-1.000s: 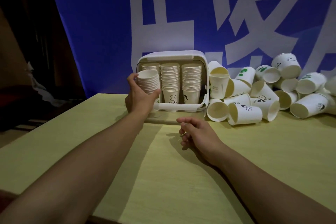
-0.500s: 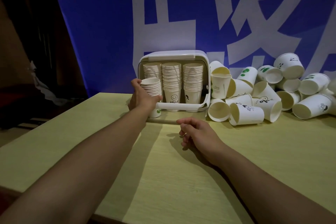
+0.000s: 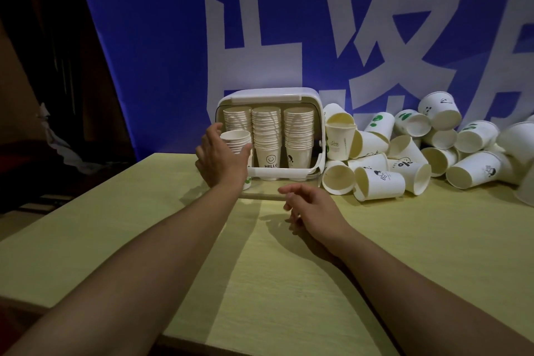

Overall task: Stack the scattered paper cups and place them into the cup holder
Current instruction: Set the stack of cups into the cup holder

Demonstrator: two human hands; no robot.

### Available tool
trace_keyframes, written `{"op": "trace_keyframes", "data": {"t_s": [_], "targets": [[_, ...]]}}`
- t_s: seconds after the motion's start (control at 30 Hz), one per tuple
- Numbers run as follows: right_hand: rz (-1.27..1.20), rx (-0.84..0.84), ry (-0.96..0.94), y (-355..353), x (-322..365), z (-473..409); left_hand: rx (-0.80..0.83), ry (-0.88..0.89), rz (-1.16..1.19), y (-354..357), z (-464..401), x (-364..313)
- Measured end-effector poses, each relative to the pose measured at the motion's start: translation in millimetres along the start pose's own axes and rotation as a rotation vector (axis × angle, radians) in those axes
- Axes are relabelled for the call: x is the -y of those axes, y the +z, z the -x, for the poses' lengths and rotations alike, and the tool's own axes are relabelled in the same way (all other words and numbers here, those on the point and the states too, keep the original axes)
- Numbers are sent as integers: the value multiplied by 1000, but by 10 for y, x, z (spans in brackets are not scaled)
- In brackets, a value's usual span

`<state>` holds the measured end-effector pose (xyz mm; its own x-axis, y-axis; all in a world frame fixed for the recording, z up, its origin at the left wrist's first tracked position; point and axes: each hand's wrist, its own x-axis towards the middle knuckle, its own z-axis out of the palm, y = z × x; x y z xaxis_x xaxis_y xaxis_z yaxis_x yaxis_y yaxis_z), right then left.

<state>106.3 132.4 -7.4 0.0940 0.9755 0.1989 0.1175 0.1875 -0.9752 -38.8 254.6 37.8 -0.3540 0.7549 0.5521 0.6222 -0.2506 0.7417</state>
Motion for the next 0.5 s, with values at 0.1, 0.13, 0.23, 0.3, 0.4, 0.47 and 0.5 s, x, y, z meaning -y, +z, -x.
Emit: {"op": "trace_keyframes", "data": {"t_s": [0.1,0.13,0.23,0.3,0.4,0.47,0.5], "targets": [[61,-203,-98,-114,118,70,-27,-65,257,-56,289,-253],[57,-290,-126,-177,157,75,5,-113,361,-48,412,-353],[177,-516,-184,-474,277,39,137,-245,618,82,783,-645],[341,-558,-203,-719,328,18,256,-236,708,215,1019,-791],[649,-539,-218,-1075,284,6,452,-144,732,385,1353,-848],[865,-476,-212,-1257,224,-24,594,-71,739,485,1492,-753],[972,-420,-189,-1329,188,-57,658,-44,703,528,1524,-691]]}}
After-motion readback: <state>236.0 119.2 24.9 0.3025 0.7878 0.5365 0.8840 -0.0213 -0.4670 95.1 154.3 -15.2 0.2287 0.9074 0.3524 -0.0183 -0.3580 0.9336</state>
